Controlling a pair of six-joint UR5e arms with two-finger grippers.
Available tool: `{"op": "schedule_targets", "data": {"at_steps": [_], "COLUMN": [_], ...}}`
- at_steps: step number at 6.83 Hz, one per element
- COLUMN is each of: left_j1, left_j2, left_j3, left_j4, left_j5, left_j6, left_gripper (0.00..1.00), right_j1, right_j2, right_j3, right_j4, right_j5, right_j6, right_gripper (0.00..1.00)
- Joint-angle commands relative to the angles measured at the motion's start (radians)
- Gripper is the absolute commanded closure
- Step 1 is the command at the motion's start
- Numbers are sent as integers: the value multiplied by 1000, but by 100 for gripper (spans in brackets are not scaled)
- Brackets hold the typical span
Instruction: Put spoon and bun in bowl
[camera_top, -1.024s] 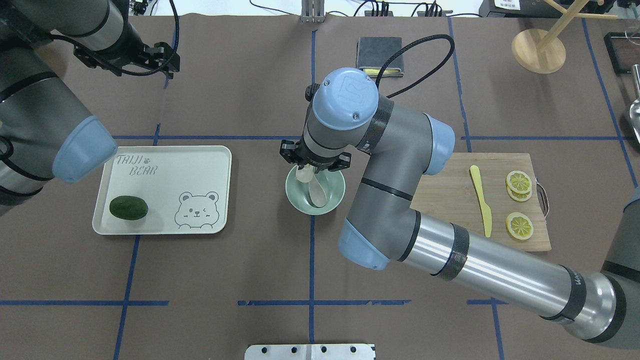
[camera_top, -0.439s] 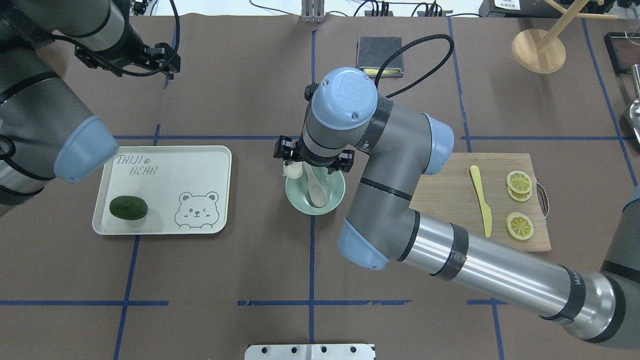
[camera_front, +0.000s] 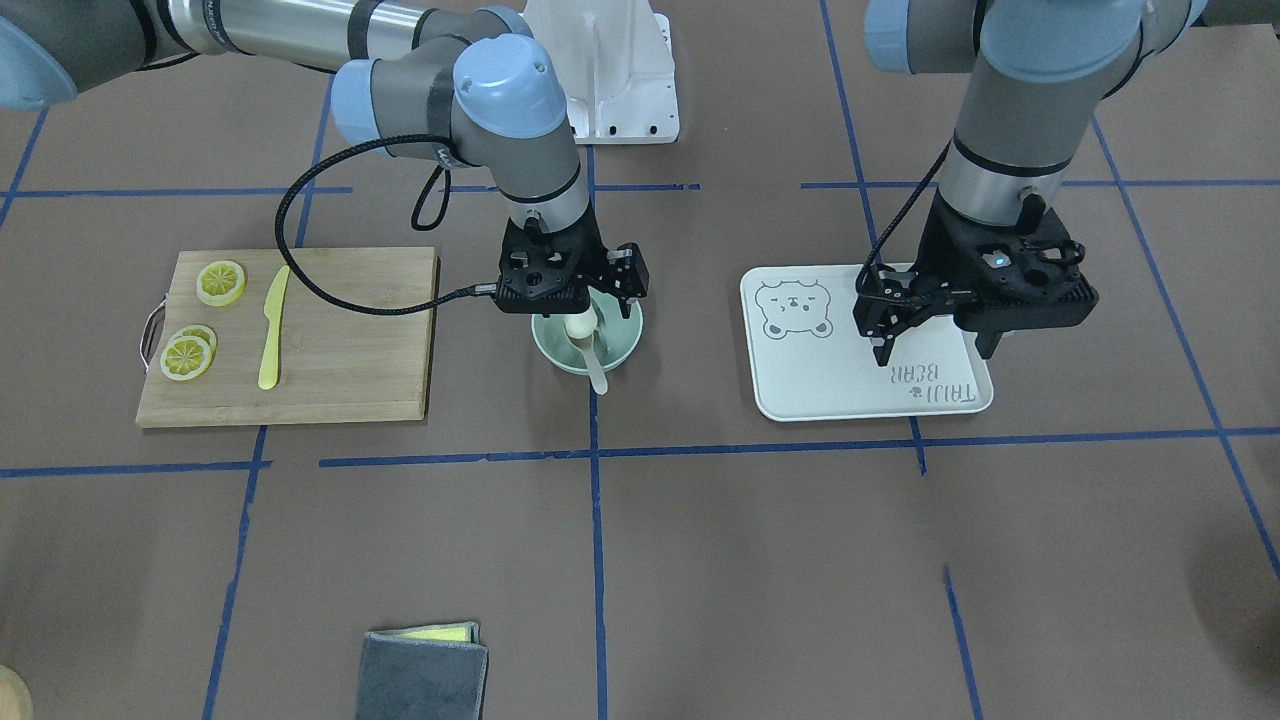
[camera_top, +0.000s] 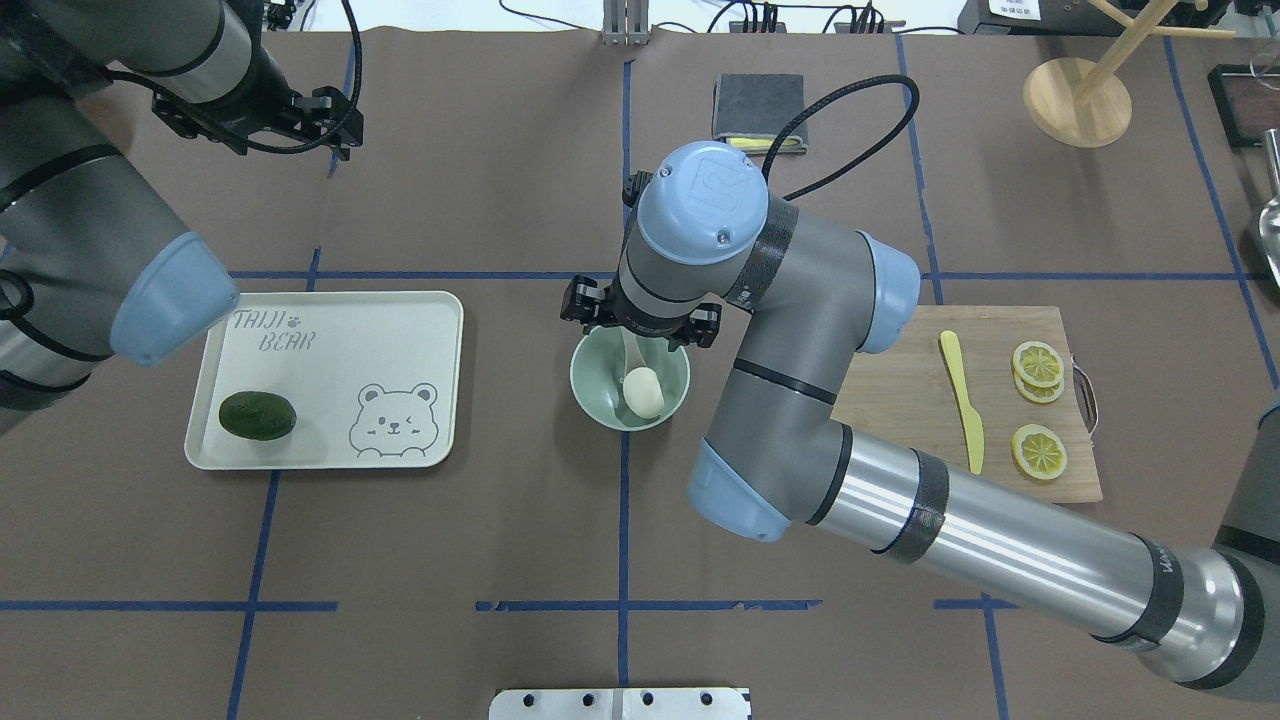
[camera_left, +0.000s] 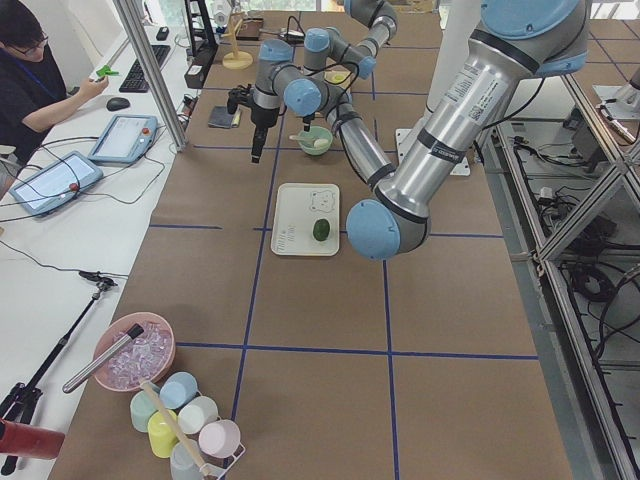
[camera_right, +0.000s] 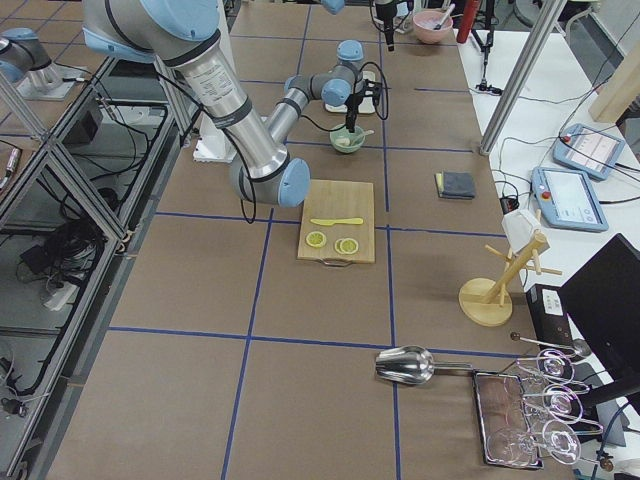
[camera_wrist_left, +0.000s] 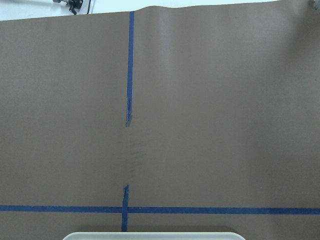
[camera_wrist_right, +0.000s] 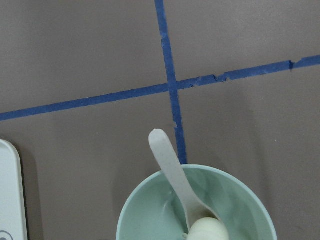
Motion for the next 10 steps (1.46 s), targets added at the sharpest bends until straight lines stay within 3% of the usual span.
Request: {"op": "schedule_targets", "data": {"at_steps": [1, 3, 4, 5, 7, 10], "left_j1": [-1, -10, -48, -114, -255, -494], "left_j2": [1, 4, 3, 3, 104, 313], "left_j3": [0, -8, -14, -29, -72, -58], "left_j4": [0, 21, 65, 105, 129, 116], "left_j5": [1, -11, -40, -60, -147, -285], "left_j6": [1, 62, 125, 221, 425, 823], "left_gripper": [0, 0, 0, 0, 0, 0], "right_j1": [16, 65, 101, 158, 345, 601], "right_j2": [-6, -36, -66, -133, -322, -538], "right_j3": [24, 147, 218, 307, 402, 406], "right_j4": [-12, -215, -345, -401, -391, -392], "right_j5": [10, 23, 23, 24, 160, 260], "right_j6": [-2, -81, -200, -307, -533, -931], "right_gripper": [0, 0, 0, 0, 0, 0]}}
